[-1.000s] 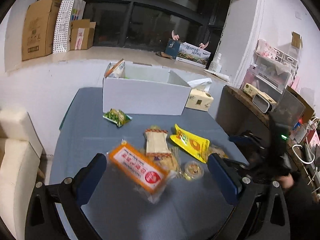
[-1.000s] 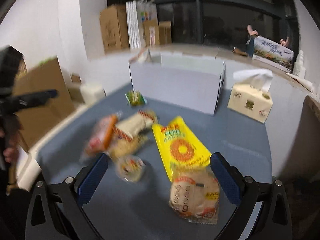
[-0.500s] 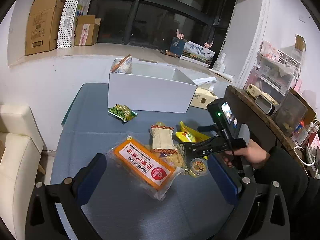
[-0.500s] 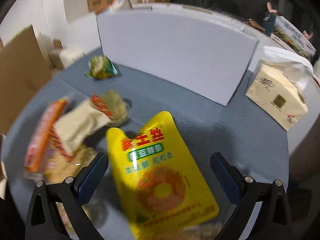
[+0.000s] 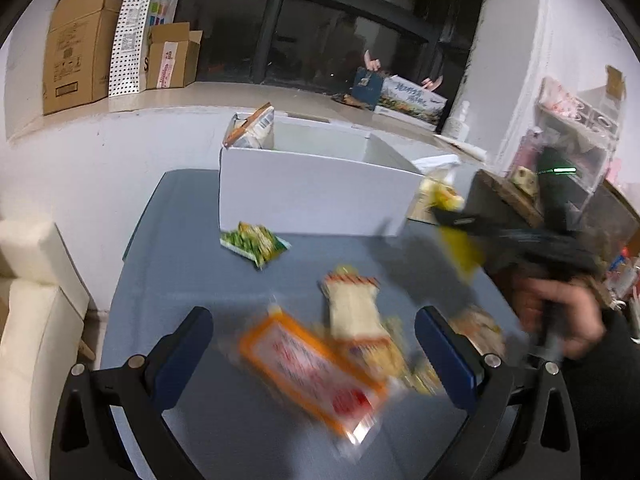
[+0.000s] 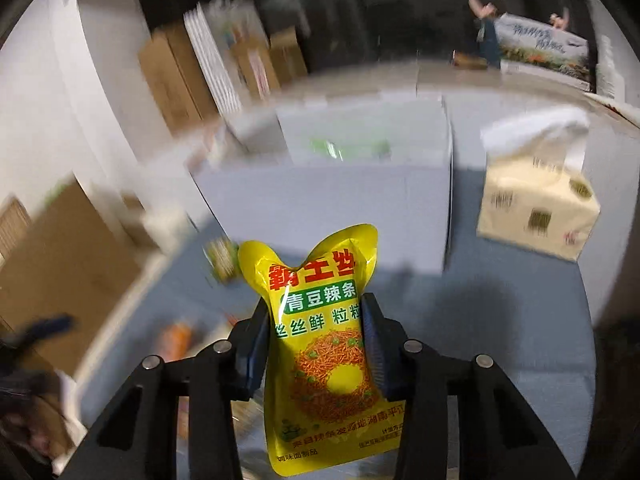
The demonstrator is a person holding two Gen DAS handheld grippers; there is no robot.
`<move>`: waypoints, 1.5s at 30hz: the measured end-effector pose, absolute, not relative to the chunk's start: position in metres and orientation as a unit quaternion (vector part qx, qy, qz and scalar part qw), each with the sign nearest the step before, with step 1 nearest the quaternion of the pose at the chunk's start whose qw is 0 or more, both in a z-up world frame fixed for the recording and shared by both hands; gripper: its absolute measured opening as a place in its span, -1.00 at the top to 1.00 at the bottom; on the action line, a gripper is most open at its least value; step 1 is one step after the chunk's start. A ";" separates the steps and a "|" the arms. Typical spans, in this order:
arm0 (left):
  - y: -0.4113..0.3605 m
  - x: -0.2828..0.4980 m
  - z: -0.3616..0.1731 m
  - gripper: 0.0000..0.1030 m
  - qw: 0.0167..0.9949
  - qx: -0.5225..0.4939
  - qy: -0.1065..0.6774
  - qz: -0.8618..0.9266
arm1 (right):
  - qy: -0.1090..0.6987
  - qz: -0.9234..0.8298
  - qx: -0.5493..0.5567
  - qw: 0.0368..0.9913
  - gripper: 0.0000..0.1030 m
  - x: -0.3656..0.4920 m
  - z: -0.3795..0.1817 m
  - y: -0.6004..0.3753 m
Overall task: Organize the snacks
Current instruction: 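Grasp the yellow spicy-strip pouch with the right tool while the left tool grasps the green garlic pea bag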
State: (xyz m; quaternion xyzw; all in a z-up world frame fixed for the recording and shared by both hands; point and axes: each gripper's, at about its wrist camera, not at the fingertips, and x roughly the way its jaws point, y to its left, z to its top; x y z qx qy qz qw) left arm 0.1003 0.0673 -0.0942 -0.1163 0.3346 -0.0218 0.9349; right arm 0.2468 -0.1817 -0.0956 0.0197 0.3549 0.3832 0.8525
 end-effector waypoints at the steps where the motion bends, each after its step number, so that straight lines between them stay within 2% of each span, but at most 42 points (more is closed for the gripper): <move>1: 0.070 0.118 -0.098 -1.00 0.931 -0.112 0.346 -0.022 | 0.344 0.386 0.031 0.855 0.11 0.243 -0.085 -0.186; 8: 0.086 0.230 -0.138 -0.98 0.908 -0.058 0.416 0.010 | 0.292 0.405 0.080 0.863 0.11 0.201 -0.040 -0.210; 12: 0.091 0.266 -0.162 -0.97 0.890 -0.042 0.453 0.025 | 0.292 0.408 0.088 0.860 0.11 0.182 -0.043 -0.219; 14: 0.092 0.275 -0.169 -0.82 0.885 -0.040 0.462 0.025 | 0.294 0.407 0.093 0.860 0.11 0.178 -0.048 -0.226; 15: 0.093 0.277 -0.173 -0.57 0.881 -0.038 0.471 0.031 | 0.295 0.405 0.095 0.860 0.11 0.174 -0.049 -0.230; 16: 0.096 0.278 -0.175 -0.49 0.879 -0.049 0.473 0.029 | 0.296 0.402 0.096 0.861 0.11 0.174 -0.052 -0.233; 17: 0.097 0.277 -0.174 -0.34 0.880 -0.053 0.470 0.026 | 0.297 0.398 0.096 0.862 0.11 0.173 -0.055 -0.235; 18: 0.098 0.277 -0.175 -0.02 0.881 -0.054 0.470 0.023 | 0.299 0.394 0.099 0.863 0.11 0.173 -0.057 -0.237; 25: 0.098 0.243 -0.158 0.05 0.898 -0.086 0.431 0.004 | 0.309 0.394 0.111 0.859 0.11 0.171 -0.068 -0.240; 30: 0.084 0.185 -0.103 0.05 0.934 -0.102 0.343 -0.023 | 0.304 0.393 0.102 0.862 0.11 0.167 -0.069 -0.233; 34: 0.075 0.167 -0.058 0.05 0.949 -0.115 0.289 -0.043 | 0.301 0.392 0.100 0.864 0.11 0.177 -0.063 -0.221; 39: 0.074 0.200 0.000 0.05 0.961 -0.108 0.249 -0.056 | 0.289 0.386 0.101 0.870 0.11 0.218 -0.038 -0.198; 45: 0.072 0.284 0.021 0.05 0.959 -0.088 0.263 -0.055 | 0.306 0.360 0.102 0.875 0.11 0.323 -0.001 -0.157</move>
